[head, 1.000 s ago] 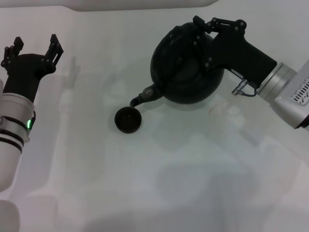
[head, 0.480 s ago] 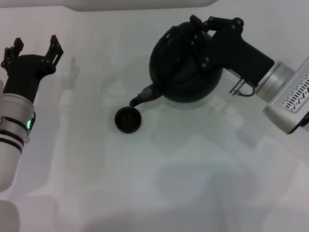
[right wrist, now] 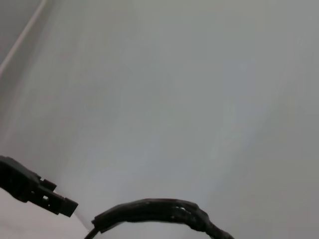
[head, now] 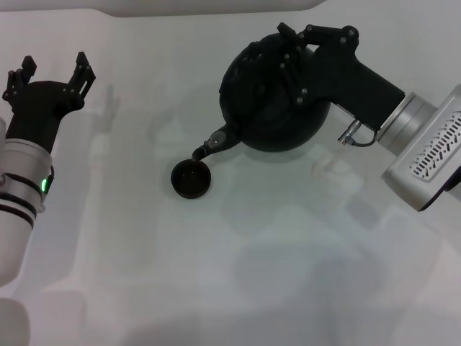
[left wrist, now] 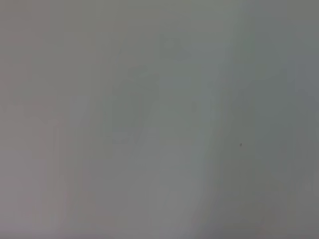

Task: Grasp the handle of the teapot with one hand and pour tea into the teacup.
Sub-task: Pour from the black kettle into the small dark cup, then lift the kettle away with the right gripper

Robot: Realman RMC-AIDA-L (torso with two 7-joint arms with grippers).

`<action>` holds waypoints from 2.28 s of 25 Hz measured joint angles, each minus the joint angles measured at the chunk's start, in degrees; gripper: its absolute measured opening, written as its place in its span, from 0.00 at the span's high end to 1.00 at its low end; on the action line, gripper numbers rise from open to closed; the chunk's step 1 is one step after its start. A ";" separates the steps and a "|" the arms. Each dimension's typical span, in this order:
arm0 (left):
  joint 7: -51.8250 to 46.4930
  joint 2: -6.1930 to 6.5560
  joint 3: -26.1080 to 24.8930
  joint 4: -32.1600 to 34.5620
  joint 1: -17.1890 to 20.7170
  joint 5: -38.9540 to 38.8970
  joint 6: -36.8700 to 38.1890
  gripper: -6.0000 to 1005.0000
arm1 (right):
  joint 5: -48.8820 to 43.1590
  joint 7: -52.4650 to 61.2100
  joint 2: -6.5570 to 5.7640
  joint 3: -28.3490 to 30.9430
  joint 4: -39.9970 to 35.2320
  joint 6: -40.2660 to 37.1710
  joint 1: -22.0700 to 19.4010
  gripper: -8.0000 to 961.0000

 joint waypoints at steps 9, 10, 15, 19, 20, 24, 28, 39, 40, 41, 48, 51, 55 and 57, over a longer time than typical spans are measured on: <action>0.00 0.00 0.00 -0.09 -0.08 0.00 0.04 0.12 | -0.01 -3.32 0.00 -0.02 0.00 -0.23 0.14 0.86; 0.00 0.00 0.00 -0.09 -0.08 0.00 0.04 0.12 | -0.01 -3.32 0.00 -0.02 0.00 -0.23 0.14 0.86; 0.00 0.00 0.00 -0.05 -0.09 0.00 0.01 0.12 | -0.02 -4.71 0.00 -0.01 0.00 -0.28 0.06 0.86; 0.00 0.00 0.00 -0.08 -0.10 0.00 0.05 0.12 | -0.02 -5.34 0.05 -0.01 0.01 -0.20 0.06 0.86; 0.00 0.00 0.00 -0.08 -0.11 0.00 0.05 0.12 | -0.02 -5.37 0.06 -0.01 0.02 -0.18 0.10 0.86; 0.00 0.00 0.00 -0.15 -0.27 0.00 0.07 0.12 | -0.02 -7.26 0.08 -0.06 0.01 -0.02 0.21 0.87; 0.00 0.00 0.00 -0.20 -0.29 0.00 0.13 0.12 | -0.01 -7.74 0.09 -0.09 -0.01 0.01 0.22 0.87; 0.00 0.00 -0.03 -0.21 -0.27 -0.09 0.14 0.12 | 0.04 -7.80 0.09 -0.11 -0.07 0.02 0.19 0.87; 0.00 0.00 -0.03 -0.21 -0.28 -0.09 0.14 0.12 | 0.06 -7.81 0.09 -0.11 -0.07 0.03 0.15 0.87; 0.00 0.00 -0.02 -0.22 -0.26 -0.09 0.14 0.12 | 0.10 -7.83 0.09 -0.11 -0.07 0.03 0.10 0.87; 0.00 0.00 0.01 -0.22 -0.22 -0.09 0.14 0.12 | 0.21 -8.80 0.09 -0.11 -0.08 0.14 0.06 0.87; 0.00 0.00 0.00 -0.22 -0.22 -0.10 0.09 0.12 | 0.30 -8.97 0.13 -0.10 -0.08 0.21 0.05 0.87; 0.00 0.00 0.00 -0.21 -0.22 -0.09 0.09 0.12 | 0.34 -8.98 0.17 -0.11 -0.08 0.40 0.05 0.87; 0.00 0.00 0.00 -0.22 -0.22 -0.09 0.09 0.12 | 0.25 -8.98 0.18 -0.10 -0.08 0.40 0.05 0.87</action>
